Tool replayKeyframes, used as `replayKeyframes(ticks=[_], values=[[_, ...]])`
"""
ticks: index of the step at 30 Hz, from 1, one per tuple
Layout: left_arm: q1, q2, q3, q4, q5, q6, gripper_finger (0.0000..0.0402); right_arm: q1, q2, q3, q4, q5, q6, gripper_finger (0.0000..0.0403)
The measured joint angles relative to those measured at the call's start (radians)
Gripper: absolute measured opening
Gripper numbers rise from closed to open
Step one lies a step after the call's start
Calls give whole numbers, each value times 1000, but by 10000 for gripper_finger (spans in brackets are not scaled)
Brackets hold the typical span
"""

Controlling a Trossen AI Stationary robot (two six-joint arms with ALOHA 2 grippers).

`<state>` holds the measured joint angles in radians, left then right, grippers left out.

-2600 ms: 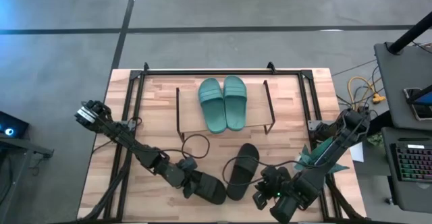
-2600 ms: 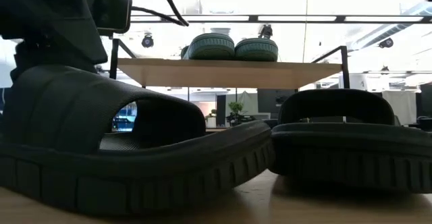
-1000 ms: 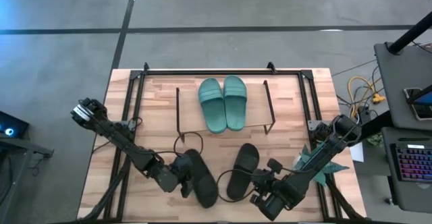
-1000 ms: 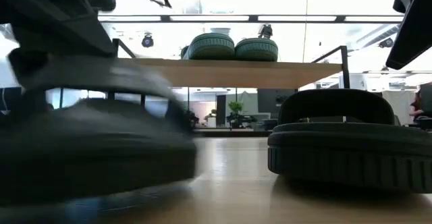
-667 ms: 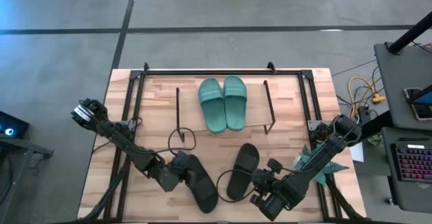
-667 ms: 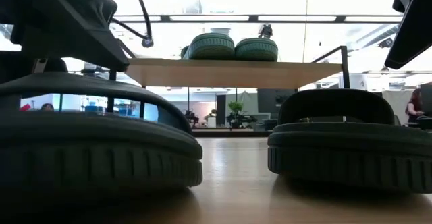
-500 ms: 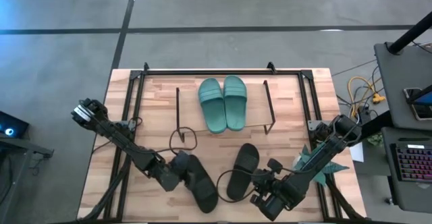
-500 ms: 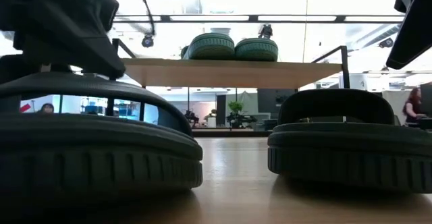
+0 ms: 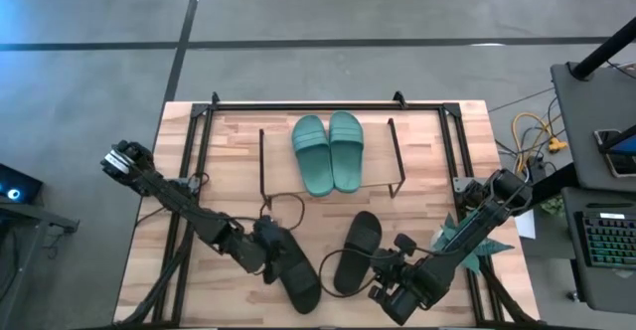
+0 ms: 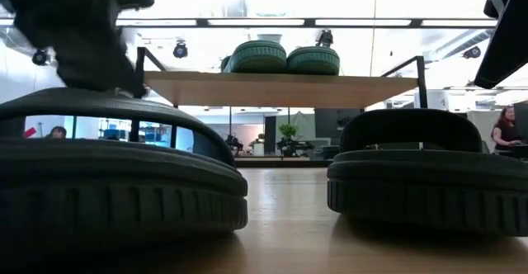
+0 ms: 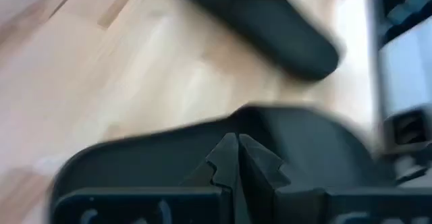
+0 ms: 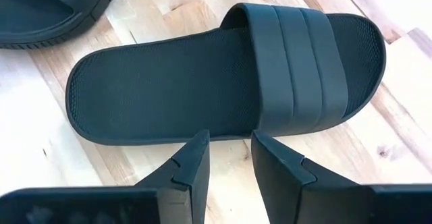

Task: Pick and place slides into the shelf
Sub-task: Adjust the black slipper

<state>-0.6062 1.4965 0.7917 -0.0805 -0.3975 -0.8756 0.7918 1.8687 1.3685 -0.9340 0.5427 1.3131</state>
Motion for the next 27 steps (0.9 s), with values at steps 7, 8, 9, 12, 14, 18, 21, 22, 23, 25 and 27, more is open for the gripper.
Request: replayKeyframes(ticks=[7, 8, 9, 12, 14, 18, 21, 22, 23, 25, 27], values=[[30, 10, -1, -92, -5, 29, 0, 2, 0, 0, 3, -26, 46, 102], [31, 10, -1, -87, -6, 29, 0, 2, 0, 0, 3, -26, 48, 102], [31, 10, 3, -86, -10, 29, 0, 2, 0, 0, 4, -26, 49, 102], [31, 10, 7, -83, -29, 29, 0, 2, 0, 0, 7, -26, 55, 102], [33, 15, 5, -84, -32, 29, 0, 2, 0, 0, 8, -26, 67, 102], [37, 44, 0, -86, -43, 21, 0, 2, 0, 0, 19, -26, 75, 102], [38, 50, 5, -86, -29, 20, 0, 2, 0, 0, 67, -54, 75, 102], [37, 50, 9, -84, -14, 19, 0, 2, 0, 0, 87, -76, 75, 102], [36, 49, 12, -78, 5, 20, 0, 2, 0, 0, 108, -99, 74, 102], [32, 48, 13, -44, 62, 49, 0, 2, 0, -1, 146, -126, 75, 102], [29, 48, 13, 21, 142, 104, 0, 3, 0, -2, 173, -131, 75, 102]])
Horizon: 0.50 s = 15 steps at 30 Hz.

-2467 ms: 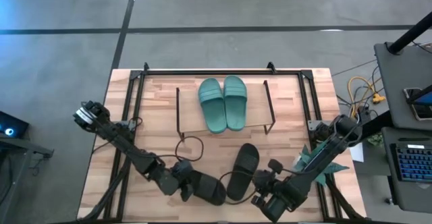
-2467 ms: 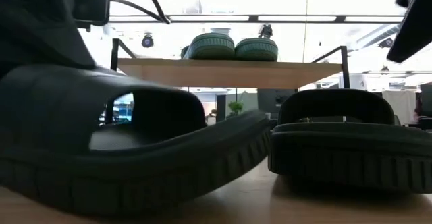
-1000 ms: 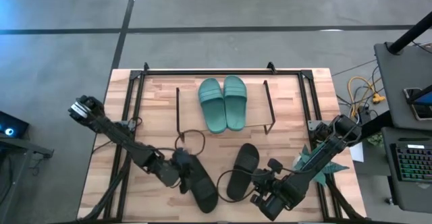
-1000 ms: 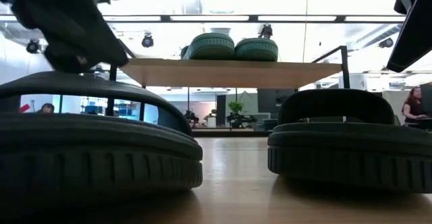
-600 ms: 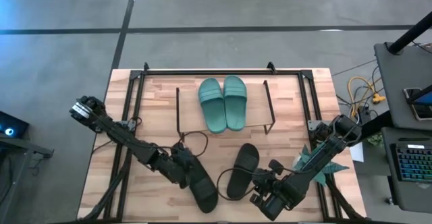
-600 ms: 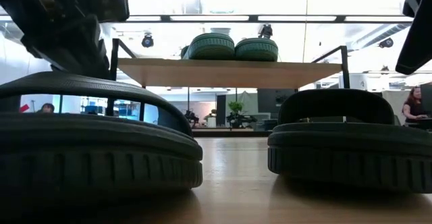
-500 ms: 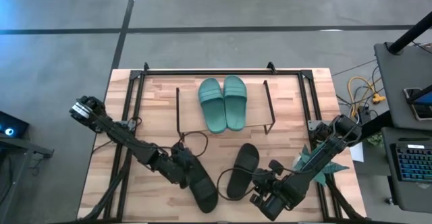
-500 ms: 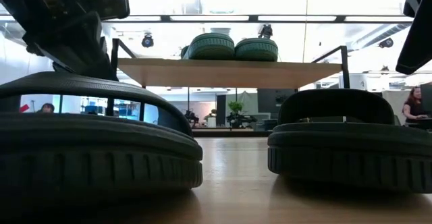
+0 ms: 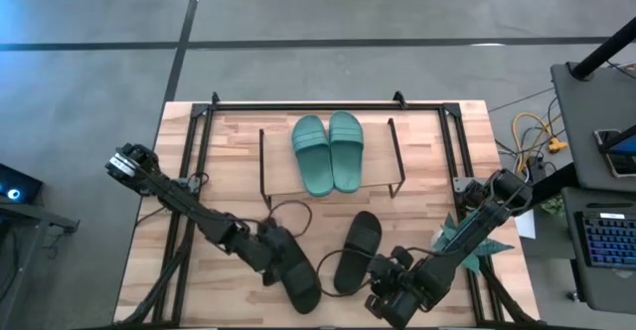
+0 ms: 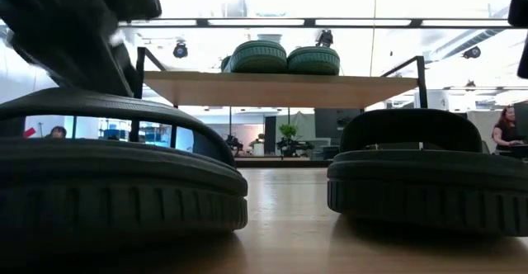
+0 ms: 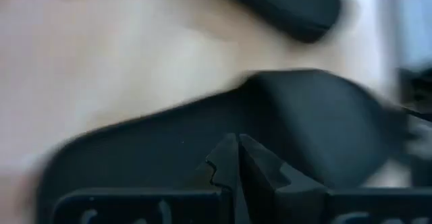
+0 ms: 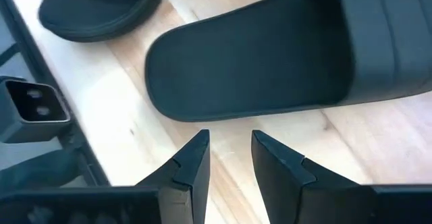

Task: Pick and place slides into the shelf
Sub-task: Adjust the black slipper

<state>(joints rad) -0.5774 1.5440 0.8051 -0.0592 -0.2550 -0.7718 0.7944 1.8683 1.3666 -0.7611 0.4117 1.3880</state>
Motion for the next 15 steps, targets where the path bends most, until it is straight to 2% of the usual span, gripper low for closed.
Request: replayKeyframes(ticks=[3, 5, 11, 15], values=[[4, 0, -1, 108, 141, 11, 0, 0, 0, 0, 12, 3, 0, 102], [13, -1, -1, 159, 181, -33, 0, -1, 0, -1, 13, 4, 0, 102], [18, -2, 2, 173, 157, -87, 8, 0, 0, -2, 14, 7, 0, 102], [23, -4, 6, 175, 146, -167, 50, 0, 0, -2, 21, 7, 5, 102]])
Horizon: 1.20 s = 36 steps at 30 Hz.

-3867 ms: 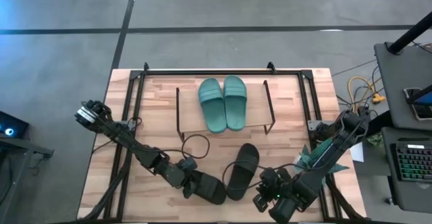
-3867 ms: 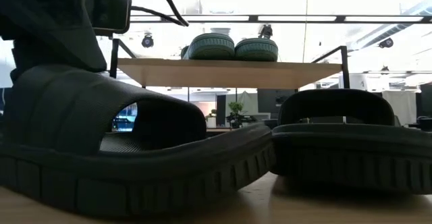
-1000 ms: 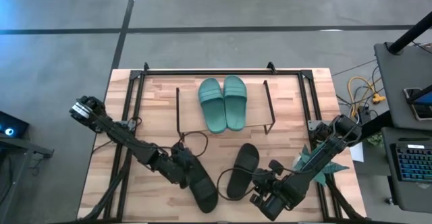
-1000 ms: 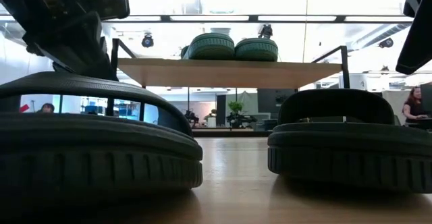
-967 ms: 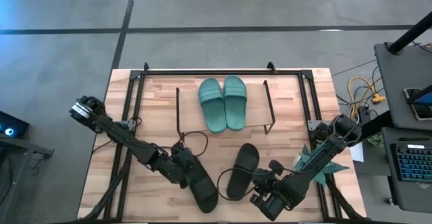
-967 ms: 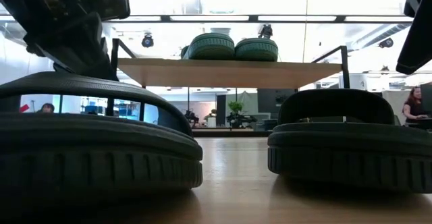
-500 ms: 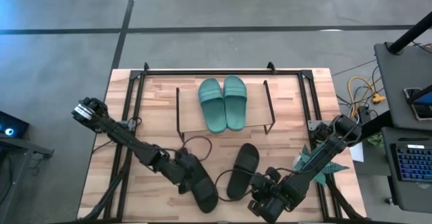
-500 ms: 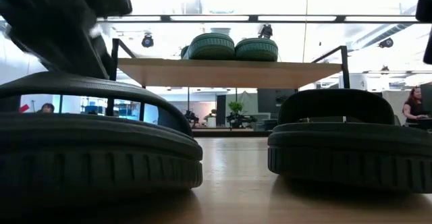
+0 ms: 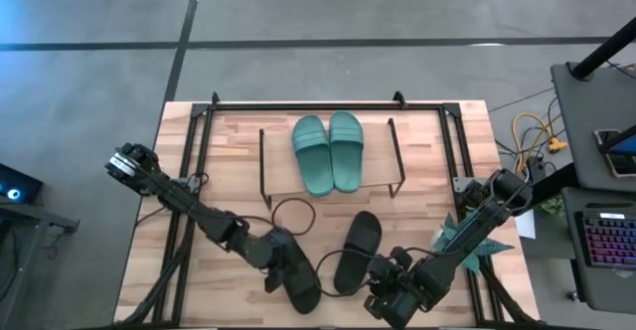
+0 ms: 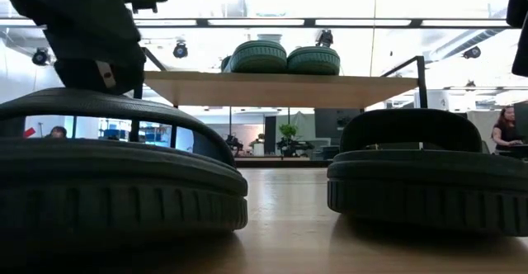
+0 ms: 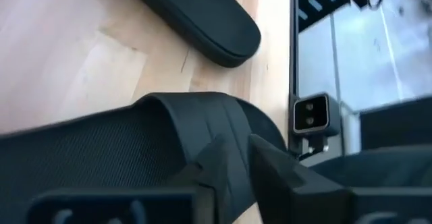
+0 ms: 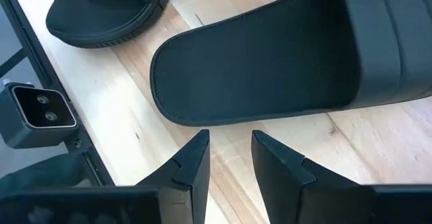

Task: Pick and place slides into the shelf
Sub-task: Adjust the black slipper

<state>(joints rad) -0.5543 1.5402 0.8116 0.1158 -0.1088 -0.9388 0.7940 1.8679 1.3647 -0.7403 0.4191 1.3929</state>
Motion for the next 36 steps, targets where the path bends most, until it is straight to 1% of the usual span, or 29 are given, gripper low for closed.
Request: replayKeyframes(ticks=[3, 7, 9, 12, 21, 26, 30, 33, 36], values=[[6, 0, -10, -3, 0, -74, 96, 0, 0, 0, 6, 0, 2, 102], [6, 2, -18, -5, 3, -79, 150, 0, 0, 0, 15, 0, -1, 102], [6, 2, -19, -5, 4, -79, 170, 0, 0, 0, 15, 0, -2, 102], [7, 2, -20, -37, 4, -78, 187, 0, 0, 0, 16, 0, -4, 102], [7, 2, -22, -40, 67, -79, 193, 0, 0, 0, 19, 0, 0, 102], [4, 2, -22, -26, 63, -77, 193, 0, 0, 0, 21, 0, 2, 102], [3, 12, -27, -28, 36, -77, 193, 0, 0, 0, 23, 0, 2, 102], [3, 37, -27, -21, 30, -77, 193, 0, 0, 0, 23, 0, 2, 102], [3, 72, -27, 4, 54, -102, 193, 0, 0, 0, 23, 0, 2, 102]])
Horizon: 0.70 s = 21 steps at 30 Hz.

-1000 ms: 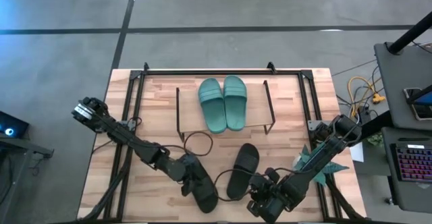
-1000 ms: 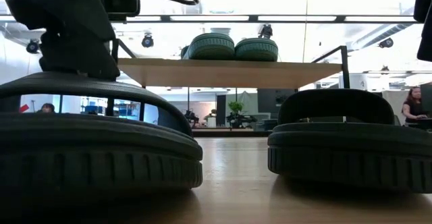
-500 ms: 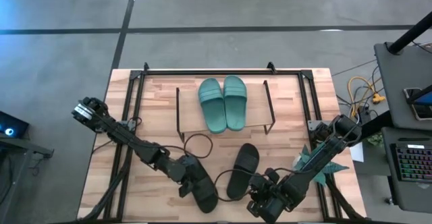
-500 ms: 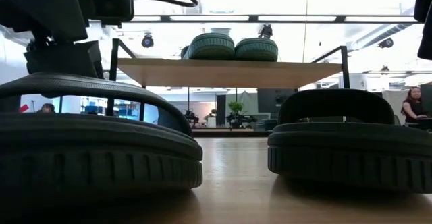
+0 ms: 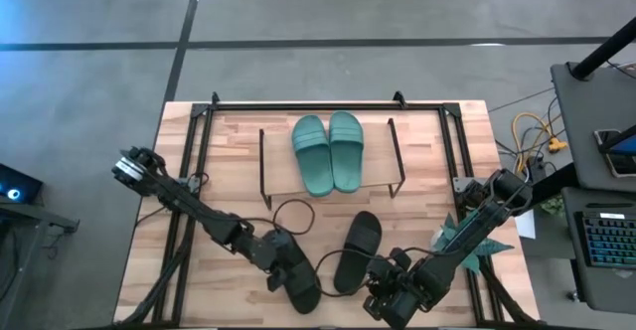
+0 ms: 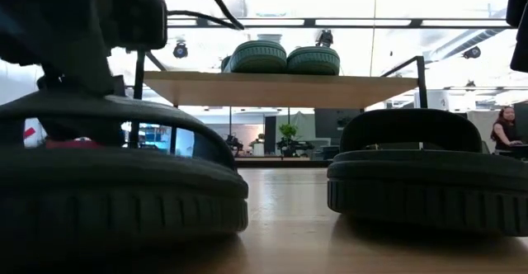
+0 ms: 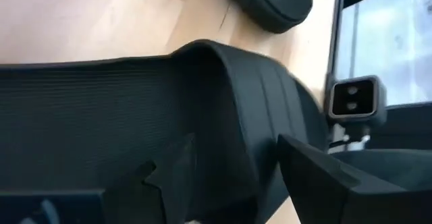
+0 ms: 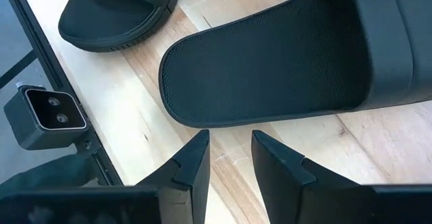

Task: Pick and place slides into the shelf
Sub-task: Adjust the black slipper

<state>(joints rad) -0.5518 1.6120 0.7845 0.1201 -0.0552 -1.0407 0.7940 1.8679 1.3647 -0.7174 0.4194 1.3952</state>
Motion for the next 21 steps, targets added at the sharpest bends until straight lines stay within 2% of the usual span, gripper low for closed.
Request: replayKeyframes(ticks=[12, 16, 21], values=[[-15, 85, 0, 158, 83, -21, 181, 0, 0, 0, -2, 0, -7, 102], [-20, 104, 0, 181, 88, -27, 147, 0, 0, -7, -3, 0, -7, 102], [-21, 108, 0, 215, 89, -27, 71, 0, 0, -10, -3, 0, -7, 102]])
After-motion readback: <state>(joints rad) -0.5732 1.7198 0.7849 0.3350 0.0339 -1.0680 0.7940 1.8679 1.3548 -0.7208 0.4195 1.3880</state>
